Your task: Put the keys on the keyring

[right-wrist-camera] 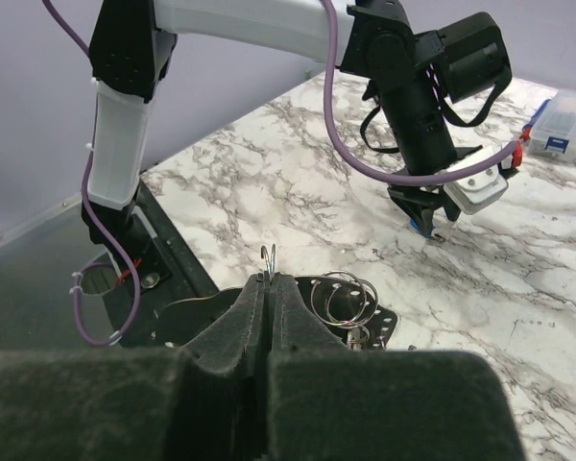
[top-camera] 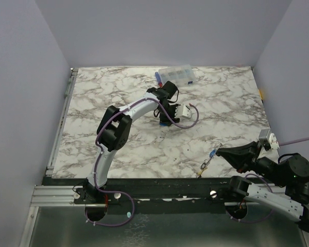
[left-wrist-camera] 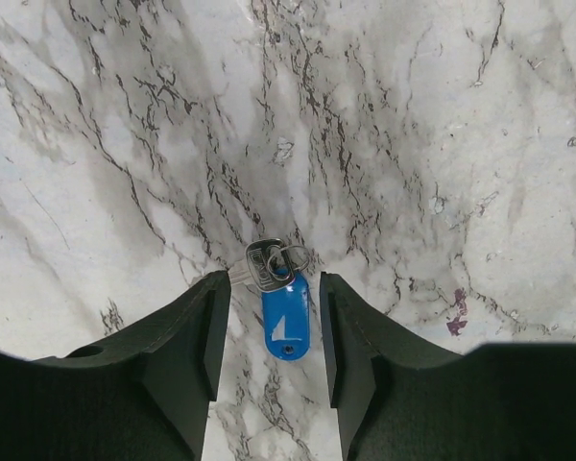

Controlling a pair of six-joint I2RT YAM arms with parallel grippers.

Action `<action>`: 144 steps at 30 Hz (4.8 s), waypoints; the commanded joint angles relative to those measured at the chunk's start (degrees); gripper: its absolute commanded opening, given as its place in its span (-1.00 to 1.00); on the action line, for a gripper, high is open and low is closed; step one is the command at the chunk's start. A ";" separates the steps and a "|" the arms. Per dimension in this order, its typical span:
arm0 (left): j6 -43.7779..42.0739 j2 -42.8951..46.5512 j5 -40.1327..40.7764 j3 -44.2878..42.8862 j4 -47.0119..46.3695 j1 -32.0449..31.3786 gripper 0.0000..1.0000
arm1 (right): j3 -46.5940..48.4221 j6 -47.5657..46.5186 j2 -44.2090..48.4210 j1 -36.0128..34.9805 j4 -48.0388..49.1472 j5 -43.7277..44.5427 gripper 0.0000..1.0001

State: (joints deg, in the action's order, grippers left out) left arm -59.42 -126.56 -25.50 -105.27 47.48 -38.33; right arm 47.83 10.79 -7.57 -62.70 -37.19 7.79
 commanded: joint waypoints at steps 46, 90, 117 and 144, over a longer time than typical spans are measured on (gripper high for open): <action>19.85 7.78 3.64 6.39 -9.69 -0.01 -1.00 | 3.22 0.80 -0.07 -0.41 -0.30 -0.10 -0.99; 88.94 2.62 64.78 15.12 -21.62 -15.82 -0.30 | 2.11 1.33 -4.15 -0.41 1.69 -0.06 -0.99; 85.65 15.78 55.69 20.62 -23.30 -15.82 -1.00 | 1.35 1.58 -4.90 -0.41 3.27 0.77 -0.99; 83.54 9.76 42.48 17.76 -20.69 -10.38 0.11 | -1.62 2.91 -5.65 -0.41 4.36 5.71 -0.99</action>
State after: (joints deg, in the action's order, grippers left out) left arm 24.14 -113.40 20.34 -83.26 23.38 -50.24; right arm 45.76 12.58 -13.65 -62.70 -35.05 12.21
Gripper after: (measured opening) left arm 0.559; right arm 0.014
